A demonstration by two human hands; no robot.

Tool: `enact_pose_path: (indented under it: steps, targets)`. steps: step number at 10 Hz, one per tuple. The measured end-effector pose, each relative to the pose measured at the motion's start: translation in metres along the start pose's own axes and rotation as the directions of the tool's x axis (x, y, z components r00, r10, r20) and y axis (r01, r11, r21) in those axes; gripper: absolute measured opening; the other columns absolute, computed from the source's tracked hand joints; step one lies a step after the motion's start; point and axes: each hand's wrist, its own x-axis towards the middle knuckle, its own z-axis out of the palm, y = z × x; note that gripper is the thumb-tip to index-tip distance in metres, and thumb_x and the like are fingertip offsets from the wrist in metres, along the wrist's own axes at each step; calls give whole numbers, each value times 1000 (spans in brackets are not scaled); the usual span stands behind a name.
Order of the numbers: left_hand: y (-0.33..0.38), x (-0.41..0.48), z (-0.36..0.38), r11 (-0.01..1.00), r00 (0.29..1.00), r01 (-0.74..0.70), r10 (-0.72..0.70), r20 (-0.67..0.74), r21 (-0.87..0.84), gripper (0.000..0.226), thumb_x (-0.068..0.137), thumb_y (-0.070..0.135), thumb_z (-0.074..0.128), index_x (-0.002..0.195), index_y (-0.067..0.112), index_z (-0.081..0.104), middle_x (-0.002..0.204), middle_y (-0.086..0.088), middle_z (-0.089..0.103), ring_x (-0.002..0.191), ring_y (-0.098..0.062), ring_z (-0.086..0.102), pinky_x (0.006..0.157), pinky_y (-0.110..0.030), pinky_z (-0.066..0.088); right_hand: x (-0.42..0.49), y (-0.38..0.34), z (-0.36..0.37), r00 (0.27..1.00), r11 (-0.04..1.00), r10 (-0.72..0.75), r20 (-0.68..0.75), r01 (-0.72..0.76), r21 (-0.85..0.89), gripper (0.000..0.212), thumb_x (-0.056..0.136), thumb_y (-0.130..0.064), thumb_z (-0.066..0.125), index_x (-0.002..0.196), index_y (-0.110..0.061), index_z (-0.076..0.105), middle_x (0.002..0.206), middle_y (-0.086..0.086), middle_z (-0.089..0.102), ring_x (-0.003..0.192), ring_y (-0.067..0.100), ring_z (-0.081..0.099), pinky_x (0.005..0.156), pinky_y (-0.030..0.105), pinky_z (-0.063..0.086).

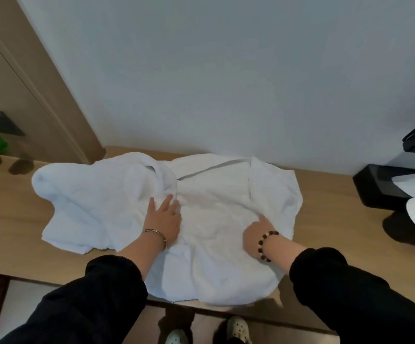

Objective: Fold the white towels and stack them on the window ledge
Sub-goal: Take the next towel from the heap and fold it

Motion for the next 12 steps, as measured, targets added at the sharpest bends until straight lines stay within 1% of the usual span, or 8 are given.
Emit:
enact_pose_path:
  steps: [2,3,4,5,7,10,11,12]
  targets:
    - [-24,7,-4,972,972,229,-225,72,-48,51,100,31,20,151,26,18,160,5,-4,145,-27,-14,111,-62,-1,-12,79,30,782,769,611,120,-623,145,62,96,-32,28,152,-10,10,160,5,4,147,24,0,115,56,-2]
    - [-22,9,-14,958,971,233,-238,-9,-170,47,100,31,24,146,25,32,159,4,9,146,-27,-8,111,-59,5,-6,69,23,827,773,551,-116,-452,446,45,97,-26,31,138,-10,40,147,8,33,141,25,21,113,48,13]
    - [-11,7,-15,969,989,-28,-9,-147,-244,44,100,34,22,139,28,42,156,5,23,146,-20,4,112,-48,13,-5,21,9,898,624,268,-348,114,773,37,97,-35,44,125,-12,53,126,3,50,124,21,43,100,29,30]
    - [0,-3,-9,957,991,-131,116,-71,-258,48,97,48,32,142,31,36,152,7,31,146,-16,9,112,-49,10,-7,-24,3,964,712,-62,-260,225,665,69,90,-38,55,148,-20,23,145,4,37,131,25,38,108,35,32]
    - [-22,-20,-12,998,998,-56,56,-16,9,29,89,32,46,114,23,58,110,2,60,114,-22,45,106,-46,23,-11,-3,15,993,974,-24,-114,49,222,23,90,-5,43,105,-8,60,106,7,61,82,22,53,74,29,44]
    - [-29,-14,-109,783,912,36,-280,-300,-621,18,90,19,50,95,10,64,99,-16,67,94,-35,60,69,-30,40,-28,24,-5,962,933,2,272,-100,346,69,93,-64,32,120,-4,54,118,12,56,102,27,56,90,36,42]
    - [-33,-21,-136,925,968,-55,143,209,-376,40,86,50,59,100,13,65,108,-8,66,104,-28,60,84,-27,43,-45,28,-27,723,934,-63,688,-201,296,43,99,-43,41,111,-4,56,113,20,60,108,32,59,83,34,41]
    - [-31,-26,-129,937,803,-22,225,552,-349,71,77,76,48,113,17,65,108,-5,65,100,-25,59,89,-32,43,-32,32,-22,731,791,-289,618,-181,584,28,99,-13,45,126,-12,53,128,13,55,107,29,58,85,38,47]
